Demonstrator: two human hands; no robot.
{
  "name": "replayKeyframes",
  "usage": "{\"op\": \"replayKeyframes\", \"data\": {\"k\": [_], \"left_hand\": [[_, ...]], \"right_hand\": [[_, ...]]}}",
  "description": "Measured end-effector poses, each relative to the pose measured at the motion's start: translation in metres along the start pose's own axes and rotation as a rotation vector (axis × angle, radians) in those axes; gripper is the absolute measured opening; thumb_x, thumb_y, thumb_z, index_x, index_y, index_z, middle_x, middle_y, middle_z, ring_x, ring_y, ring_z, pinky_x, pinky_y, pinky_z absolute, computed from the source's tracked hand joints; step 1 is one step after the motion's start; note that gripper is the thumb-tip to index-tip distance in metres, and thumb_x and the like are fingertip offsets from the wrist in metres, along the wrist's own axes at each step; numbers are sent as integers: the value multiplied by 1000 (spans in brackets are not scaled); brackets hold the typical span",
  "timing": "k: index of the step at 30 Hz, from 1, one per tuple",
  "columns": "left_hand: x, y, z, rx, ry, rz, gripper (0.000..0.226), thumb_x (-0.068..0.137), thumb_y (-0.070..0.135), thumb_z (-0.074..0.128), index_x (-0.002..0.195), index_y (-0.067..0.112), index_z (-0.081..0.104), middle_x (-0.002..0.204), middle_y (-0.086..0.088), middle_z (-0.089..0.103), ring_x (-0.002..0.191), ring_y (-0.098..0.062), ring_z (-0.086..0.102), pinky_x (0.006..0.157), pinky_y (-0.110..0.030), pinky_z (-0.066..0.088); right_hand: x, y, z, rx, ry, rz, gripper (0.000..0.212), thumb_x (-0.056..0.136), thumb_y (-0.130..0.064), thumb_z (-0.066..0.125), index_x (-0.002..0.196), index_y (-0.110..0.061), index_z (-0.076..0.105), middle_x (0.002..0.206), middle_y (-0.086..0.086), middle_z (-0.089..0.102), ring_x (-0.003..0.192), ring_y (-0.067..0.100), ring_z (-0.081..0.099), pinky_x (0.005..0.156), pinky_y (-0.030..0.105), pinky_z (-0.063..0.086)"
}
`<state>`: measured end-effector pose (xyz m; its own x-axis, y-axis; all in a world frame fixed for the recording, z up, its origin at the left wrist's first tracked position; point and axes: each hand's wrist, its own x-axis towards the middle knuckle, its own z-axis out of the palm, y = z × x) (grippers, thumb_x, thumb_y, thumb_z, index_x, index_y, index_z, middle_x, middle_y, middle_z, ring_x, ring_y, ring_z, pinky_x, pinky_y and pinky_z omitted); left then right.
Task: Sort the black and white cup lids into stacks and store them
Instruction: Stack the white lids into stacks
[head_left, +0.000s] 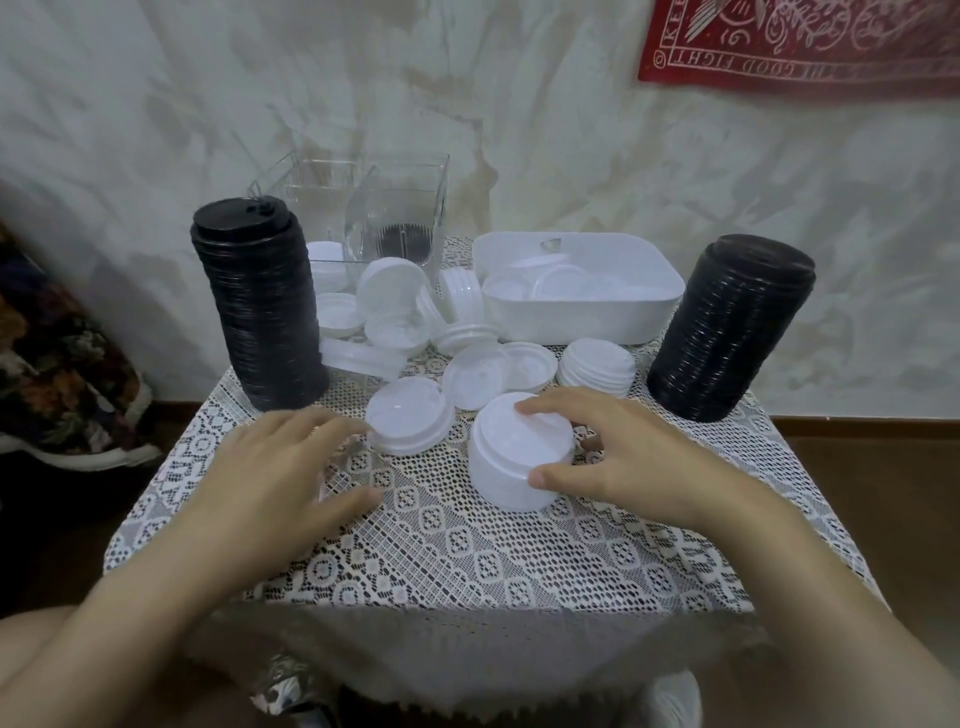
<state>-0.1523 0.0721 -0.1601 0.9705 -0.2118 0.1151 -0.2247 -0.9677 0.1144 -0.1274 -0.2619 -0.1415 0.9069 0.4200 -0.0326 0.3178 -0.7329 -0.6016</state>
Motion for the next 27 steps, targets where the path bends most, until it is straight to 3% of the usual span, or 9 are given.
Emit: {"op": "replayKeyframes", "data": {"k": [3,5,8,11,17,21,24,27], "left_hand": [[-10,-12,-3,5,-153,-67,109,66,104,28,158,45,26,161,14,35,148,-16,35,120,-44,32],[-14,-18,-5,-58,-168,-85,107,69,98,45,159,46,20,163,14,31,148,-15,33,119,-41,32],[-13,-13,-13,-122,-66,-101,90,76,77,62,154,44,33,154,12,47,137,-16,46,107,-39,41],[-1,10,-24,-220,74,-44,84,74,77,59,147,36,48,141,13,56,127,-14,53,97,-36,43],[44,69,-27,-398,149,144,72,79,70,69,139,35,54,134,19,58,116,-1,51,88,-26,38],[61,92,-20,-562,168,183,67,78,69,72,135,36,58,124,27,55,107,14,44,87,-11,37],[65,98,-12,-714,174,160,66,74,74,69,130,40,60,122,27,62,114,11,54,98,-25,48],[62,104,-9,-947,193,150,61,72,70,68,125,41,62,120,23,67,118,7,60,99,-29,53]], "right_hand": [[1,1,1,17,11,-1,70,73,-70,69,138,-59,47,149,-40,40,138,-6,41,114,41,43],[1,1,2,27,16,-2,71,72,-71,69,138,-59,48,149,-40,40,138,-7,41,114,41,43],[1,1,2,22,22,-5,70,72,-71,69,138,-58,49,147,-41,39,137,-8,41,115,40,42],[3,-1,4,12,33,-8,71,71,-72,69,138,-57,50,148,-40,40,137,-7,42,114,40,43],[2,-3,4,29,29,-1,68,76,-65,74,139,-55,50,144,-43,41,136,-10,41,113,39,44],[2,-4,5,52,61,6,79,73,-75,71,144,-55,44,149,-36,43,137,-8,42,115,40,42],[3,-10,4,136,139,4,91,68,-77,74,149,-52,40,151,-28,46,139,-6,42,118,40,39],[6,-20,6,219,207,-40,89,70,-74,77,149,-51,41,147,-28,50,140,-4,43,120,42,36]]}}
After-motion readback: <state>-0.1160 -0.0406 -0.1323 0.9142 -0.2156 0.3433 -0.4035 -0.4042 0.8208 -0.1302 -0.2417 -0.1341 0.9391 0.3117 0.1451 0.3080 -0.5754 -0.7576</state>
